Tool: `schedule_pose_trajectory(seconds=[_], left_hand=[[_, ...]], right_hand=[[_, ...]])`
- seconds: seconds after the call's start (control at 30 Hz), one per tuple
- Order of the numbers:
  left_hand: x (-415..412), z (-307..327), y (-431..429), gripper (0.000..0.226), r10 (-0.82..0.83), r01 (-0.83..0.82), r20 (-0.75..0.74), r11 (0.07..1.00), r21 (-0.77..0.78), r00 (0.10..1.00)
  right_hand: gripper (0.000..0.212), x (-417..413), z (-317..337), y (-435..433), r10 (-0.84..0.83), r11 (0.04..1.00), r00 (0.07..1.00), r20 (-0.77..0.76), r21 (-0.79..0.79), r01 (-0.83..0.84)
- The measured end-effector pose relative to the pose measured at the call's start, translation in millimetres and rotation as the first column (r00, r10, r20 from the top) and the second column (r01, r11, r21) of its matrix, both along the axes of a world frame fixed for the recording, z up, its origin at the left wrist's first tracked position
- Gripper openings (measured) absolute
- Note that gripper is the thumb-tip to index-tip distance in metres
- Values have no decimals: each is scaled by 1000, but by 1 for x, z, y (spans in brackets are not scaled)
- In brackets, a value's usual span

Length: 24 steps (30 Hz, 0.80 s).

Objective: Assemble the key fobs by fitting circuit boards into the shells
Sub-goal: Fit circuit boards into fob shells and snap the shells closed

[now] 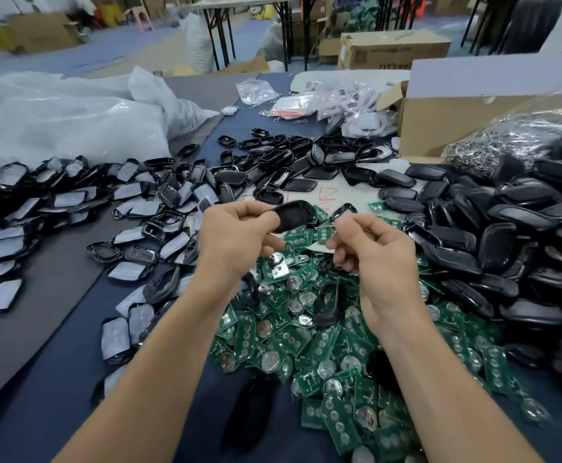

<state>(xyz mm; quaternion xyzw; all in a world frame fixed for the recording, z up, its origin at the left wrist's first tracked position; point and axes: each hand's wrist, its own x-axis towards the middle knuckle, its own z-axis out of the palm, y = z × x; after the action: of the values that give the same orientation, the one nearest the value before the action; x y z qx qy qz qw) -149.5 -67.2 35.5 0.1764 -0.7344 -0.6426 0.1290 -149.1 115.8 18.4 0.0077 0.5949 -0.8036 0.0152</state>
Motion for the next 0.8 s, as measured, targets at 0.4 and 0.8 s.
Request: schedule_pose_trajectory(seconds=[0.4, 0.8], left_hand=[[7, -32, 22, 23, -231, 231, -15, 967, 111, 973], [9, -30, 16, 30, -329, 341, -95, 926, 161, 940]], right_hand=[[31, -2, -10, -5, -107, 960, 985, -136, 243, 138], [19, -9, -10, 5, -246, 930, 951, -187, 230, 286]])
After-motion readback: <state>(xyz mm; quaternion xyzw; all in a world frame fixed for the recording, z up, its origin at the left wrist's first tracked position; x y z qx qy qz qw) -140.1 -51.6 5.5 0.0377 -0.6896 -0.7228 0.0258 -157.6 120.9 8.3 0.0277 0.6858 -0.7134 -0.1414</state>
